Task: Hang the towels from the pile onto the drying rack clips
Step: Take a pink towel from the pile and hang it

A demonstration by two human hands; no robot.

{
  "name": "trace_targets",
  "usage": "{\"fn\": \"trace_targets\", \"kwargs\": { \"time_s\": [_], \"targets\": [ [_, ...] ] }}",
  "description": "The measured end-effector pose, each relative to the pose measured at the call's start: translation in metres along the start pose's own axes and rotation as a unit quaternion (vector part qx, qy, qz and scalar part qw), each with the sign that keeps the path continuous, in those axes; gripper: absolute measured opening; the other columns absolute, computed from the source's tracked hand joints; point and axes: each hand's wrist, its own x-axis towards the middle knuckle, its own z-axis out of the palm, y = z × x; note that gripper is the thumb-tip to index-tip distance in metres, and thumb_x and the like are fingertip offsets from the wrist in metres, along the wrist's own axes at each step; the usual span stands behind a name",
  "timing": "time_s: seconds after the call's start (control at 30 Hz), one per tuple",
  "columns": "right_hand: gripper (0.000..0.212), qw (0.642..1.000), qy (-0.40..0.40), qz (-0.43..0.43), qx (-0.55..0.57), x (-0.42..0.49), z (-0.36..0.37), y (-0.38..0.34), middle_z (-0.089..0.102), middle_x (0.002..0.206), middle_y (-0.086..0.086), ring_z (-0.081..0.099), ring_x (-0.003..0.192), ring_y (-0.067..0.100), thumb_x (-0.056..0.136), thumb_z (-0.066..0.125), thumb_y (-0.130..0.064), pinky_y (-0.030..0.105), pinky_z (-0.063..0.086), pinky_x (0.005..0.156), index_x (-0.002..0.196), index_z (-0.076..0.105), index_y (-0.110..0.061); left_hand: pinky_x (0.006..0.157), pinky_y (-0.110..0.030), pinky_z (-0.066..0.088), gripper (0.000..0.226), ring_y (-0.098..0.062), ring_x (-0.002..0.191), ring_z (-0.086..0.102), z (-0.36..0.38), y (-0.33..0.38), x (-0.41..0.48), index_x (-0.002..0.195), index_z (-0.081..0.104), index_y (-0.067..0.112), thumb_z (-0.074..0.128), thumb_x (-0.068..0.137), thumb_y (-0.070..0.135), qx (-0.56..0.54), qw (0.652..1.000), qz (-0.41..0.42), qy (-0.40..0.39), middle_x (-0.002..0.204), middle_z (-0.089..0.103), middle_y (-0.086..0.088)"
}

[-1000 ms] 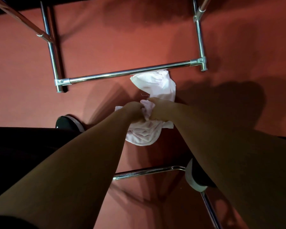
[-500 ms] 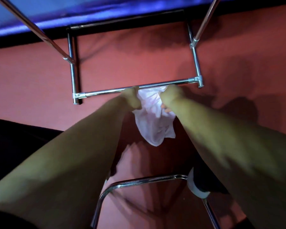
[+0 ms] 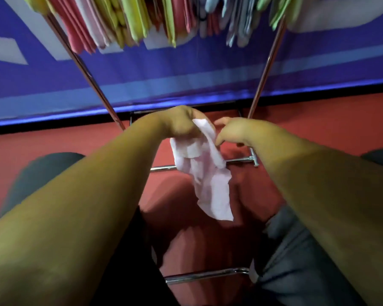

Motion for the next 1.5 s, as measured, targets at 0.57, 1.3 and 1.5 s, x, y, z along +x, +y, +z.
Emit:
{"fn": "trace_targets", "kwargs": {
  "time_s": [0.57,1.3,1.5],
  "targets": [
    [0.006,0.965,0.203,-0.13,0.103,-0.093,-0.024,-0.052,0.069,0.073,0.005,0.064,0.067,0.024,0.085,0.063,-0.024,0.043,0.059,0.068,0.081,0.062,-0.019,0.058,-0.025,0.05,0.011,-0.012,0.065,0.064,-0.034,0.036,-0.09,0.09,0.07,0.018,0.061,0.094,0.013,-0.129,0.948,0.042,0.29,0.07,0.071,0.008],
    [0.02,0.955,0.148,-0.222,0.131,-0.062,0.0,-0.068,0.073,0.082,0.007,0.067,0.075,0.018,0.095,0.077,-0.034,0.039,0.055,0.067,0.095,0.073,-0.014,0.078,-0.037,0.06,0.011,-0.025,0.08,0.072,-0.032,0.044,-0.071,0.106,0.067,0.002,0.056,0.107,0.005,-0.442,0.879,0.044,0.171,0.09,0.073,-0.018],
    [0.031,0.95,0.143,-0.239,0.143,-0.058,0.002,-0.069,0.064,0.073,-0.002,0.054,0.061,0.008,0.095,0.078,-0.039,0.02,0.041,0.054,0.096,0.073,-0.008,0.068,-0.033,0.058,0.01,-0.024,0.074,0.069,-0.038,0.037,-0.07,0.089,0.073,0.014,0.074,0.098,0.017,-0.412,0.879,0.032,0.236,0.086,0.074,-0.015]
  ]
}}
